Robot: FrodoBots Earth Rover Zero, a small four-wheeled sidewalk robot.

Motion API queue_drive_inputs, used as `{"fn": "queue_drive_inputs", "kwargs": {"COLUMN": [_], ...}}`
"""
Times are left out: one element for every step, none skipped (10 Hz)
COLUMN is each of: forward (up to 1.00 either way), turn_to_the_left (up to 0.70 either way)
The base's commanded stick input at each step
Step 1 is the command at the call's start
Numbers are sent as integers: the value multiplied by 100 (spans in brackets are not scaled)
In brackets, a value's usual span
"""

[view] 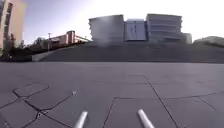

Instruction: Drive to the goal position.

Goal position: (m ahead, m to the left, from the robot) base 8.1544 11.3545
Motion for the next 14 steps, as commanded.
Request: {"fn": "queue_drive_inputs", "kwargs": {"forward": [100,100,100,100,100,100,100,100,100,100,100,100,100,100], "turn_to_the_left": [27,27,27,27,27,27,27,27,27,27,27,27,27,27]}}
